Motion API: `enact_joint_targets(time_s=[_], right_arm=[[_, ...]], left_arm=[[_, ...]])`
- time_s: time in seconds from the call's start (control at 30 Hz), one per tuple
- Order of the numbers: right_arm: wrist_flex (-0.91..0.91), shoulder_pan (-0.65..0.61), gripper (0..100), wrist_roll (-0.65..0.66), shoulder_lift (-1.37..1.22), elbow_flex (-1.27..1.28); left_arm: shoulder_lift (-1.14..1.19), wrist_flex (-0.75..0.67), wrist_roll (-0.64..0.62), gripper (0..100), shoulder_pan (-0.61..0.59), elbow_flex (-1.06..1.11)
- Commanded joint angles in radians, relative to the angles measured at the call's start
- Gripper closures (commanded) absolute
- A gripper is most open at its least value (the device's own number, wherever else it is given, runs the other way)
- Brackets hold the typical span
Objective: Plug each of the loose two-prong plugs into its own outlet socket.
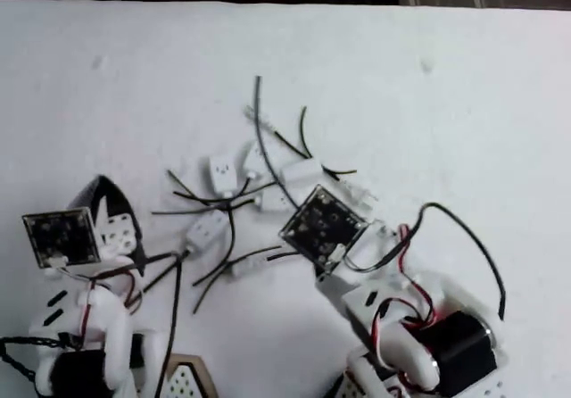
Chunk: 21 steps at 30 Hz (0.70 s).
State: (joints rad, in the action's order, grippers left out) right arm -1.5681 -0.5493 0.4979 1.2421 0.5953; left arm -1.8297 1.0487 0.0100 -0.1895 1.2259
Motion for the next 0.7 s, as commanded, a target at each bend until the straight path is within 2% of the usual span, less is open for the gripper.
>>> enact_joint_targets(time_s=[0.0, 0.2, 0.37, 0.53, 0.67], right_arm=[[0.048, -0.076, 98.0, -0.041, 0.001, -0.014], [0.076, -0.153, 98.0, -0.124, 0.001, -0.009], [0.136, -0.183, 98.0, -0.298, 0.010, 0.055], [0.234, -0.186, 98.0, -0.330, 0.021, 0.149], [0.309, -0.188, 98.0, -0.331, 0.130, 0.241]], left_arm=[[0.005, -0.017, -0.008, 97, 0.088, -0.043], [0.005, -0.015, -0.008, 97, 0.237, -0.043], [0.005, -0.014, -0.008, 97, 0.325, -0.043], [0.005, -0.006, -0.008, 98, 0.346, -0.043], [0.005, 0.089, -0.008, 98, 0.340, -0.103]])
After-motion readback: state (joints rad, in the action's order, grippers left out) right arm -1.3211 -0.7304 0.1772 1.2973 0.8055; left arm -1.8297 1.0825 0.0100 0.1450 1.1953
